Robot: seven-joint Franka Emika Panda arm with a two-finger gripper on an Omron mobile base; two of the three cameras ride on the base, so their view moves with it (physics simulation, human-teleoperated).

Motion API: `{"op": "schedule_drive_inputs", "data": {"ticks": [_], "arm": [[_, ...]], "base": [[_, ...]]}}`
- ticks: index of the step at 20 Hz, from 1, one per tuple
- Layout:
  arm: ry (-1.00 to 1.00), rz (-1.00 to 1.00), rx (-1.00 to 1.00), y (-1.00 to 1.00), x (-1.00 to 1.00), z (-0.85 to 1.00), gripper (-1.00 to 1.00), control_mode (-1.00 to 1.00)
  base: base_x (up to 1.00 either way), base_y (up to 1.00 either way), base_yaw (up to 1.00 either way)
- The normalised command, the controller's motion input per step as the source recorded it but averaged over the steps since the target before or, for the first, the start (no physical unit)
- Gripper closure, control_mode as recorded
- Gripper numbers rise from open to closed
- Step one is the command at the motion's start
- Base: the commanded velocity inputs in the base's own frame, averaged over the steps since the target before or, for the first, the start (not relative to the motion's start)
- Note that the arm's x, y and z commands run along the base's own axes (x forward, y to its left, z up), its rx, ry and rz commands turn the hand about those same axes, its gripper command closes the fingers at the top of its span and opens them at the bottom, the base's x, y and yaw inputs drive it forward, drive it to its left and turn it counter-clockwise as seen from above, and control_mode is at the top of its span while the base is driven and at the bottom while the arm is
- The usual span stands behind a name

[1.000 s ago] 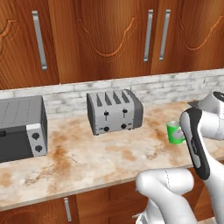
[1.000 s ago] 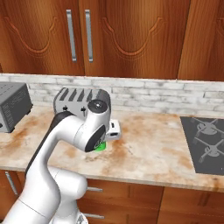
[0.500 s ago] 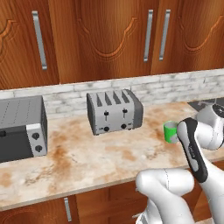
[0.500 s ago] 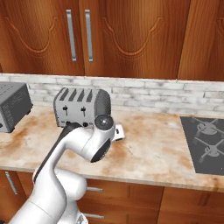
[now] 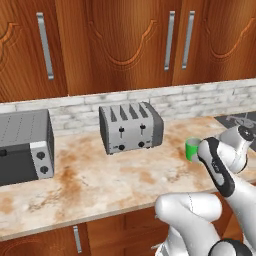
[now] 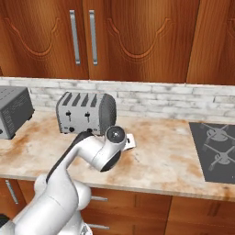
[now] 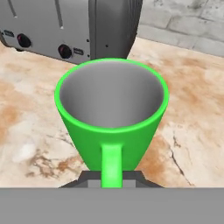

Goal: Clear the mugs and bowl far away from the sink.

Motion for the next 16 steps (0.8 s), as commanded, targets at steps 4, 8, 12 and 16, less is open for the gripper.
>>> {"op": "schedule_drive_inputs", "data": {"ticks": [4,8,12,16], "arm": [[0.07,0.06,0.02,-0.27,0.61,0.00,1.00,-1.00],[0.00,0.09,0.03,-0.35,0.53,0.00,1.00,-1.00],[0.00,0.12,0.12,-0.34,0.38,-0.01,1.00,-1.00],[-0.03,0.11,0.12,-0.24,0.32,-0.05,1.00,-1.00]], "base": [[0.00,0.00,0.00],[0.00,0.00,0.00],[0.00,0.00,0.00],[0.00,0.00,0.00]]}}
